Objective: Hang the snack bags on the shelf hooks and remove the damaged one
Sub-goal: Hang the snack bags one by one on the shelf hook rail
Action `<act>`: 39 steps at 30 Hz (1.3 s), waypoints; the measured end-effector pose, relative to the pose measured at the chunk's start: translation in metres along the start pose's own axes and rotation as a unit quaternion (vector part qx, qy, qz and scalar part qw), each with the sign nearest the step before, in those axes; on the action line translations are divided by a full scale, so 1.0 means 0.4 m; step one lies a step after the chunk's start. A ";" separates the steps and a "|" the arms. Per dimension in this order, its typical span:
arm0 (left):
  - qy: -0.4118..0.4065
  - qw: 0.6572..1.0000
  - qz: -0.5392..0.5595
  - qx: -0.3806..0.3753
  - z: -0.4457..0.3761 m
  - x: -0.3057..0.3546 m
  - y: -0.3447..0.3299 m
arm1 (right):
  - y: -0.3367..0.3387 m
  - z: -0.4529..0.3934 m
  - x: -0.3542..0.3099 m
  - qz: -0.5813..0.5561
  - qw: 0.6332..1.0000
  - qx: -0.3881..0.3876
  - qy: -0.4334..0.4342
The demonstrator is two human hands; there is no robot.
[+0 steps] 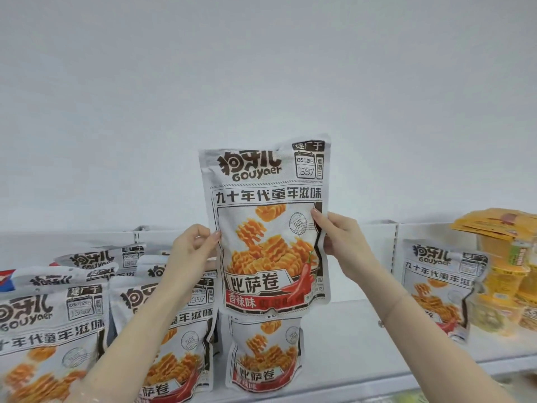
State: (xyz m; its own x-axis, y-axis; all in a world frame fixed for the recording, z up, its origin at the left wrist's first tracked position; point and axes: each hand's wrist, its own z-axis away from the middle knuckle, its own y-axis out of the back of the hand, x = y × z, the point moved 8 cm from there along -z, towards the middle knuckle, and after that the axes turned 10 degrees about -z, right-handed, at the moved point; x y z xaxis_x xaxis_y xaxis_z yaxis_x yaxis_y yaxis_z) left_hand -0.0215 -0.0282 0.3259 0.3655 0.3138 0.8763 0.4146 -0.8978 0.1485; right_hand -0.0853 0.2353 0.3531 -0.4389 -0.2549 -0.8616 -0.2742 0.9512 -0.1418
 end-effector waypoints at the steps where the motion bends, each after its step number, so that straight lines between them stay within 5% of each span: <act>1: -0.002 1.000 -0.011 -0.002 0.001 0.001 0.003 | 0.006 0.002 -0.001 0.001 1.000 -0.012 -0.005; 8: -0.013 0.999 -0.038 -0.029 -0.002 -0.002 0.004 | 0.010 0.017 -0.004 0.002 0.998 -0.066 -0.012; 18: 0.023 0.995 -0.051 -0.085 0.012 0.059 -0.031 | 0.010 -0.020 -0.038 0.033 0.999 -0.018 0.036; 24: -0.089 0.984 -0.151 0.013 -0.078 0.175 -0.034 | -0.017 -0.077 -0.083 0.054 0.996 -0.067 0.008; 29: -0.172 0.971 -0.154 0.059 -0.155 0.240 -0.062 | 0.016 -0.169 -0.238 0.093 0.991 0.005 0.093; 34: -0.177 0.975 -0.119 0.056 -0.253 0.199 -0.090 | -0.011 -0.246 -0.286 0.105 0.992 -0.042 0.064; 39: -0.126 0.970 -0.192 0.081 -0.332 0.115 -0.125 | -0.013 -0.318 -0.192 0.038 0.995 0.047 0.075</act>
State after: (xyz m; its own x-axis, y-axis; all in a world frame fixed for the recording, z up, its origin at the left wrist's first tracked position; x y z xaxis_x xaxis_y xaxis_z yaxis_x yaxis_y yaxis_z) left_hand -0.1361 -0.0097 0.4195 0.3422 0.6987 0.6283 0.6786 -0.6462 0.3490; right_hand -0.1590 0.2279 0.4821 -0.5802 -0.1975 -0.7901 -0.1561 0.9791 -0.1301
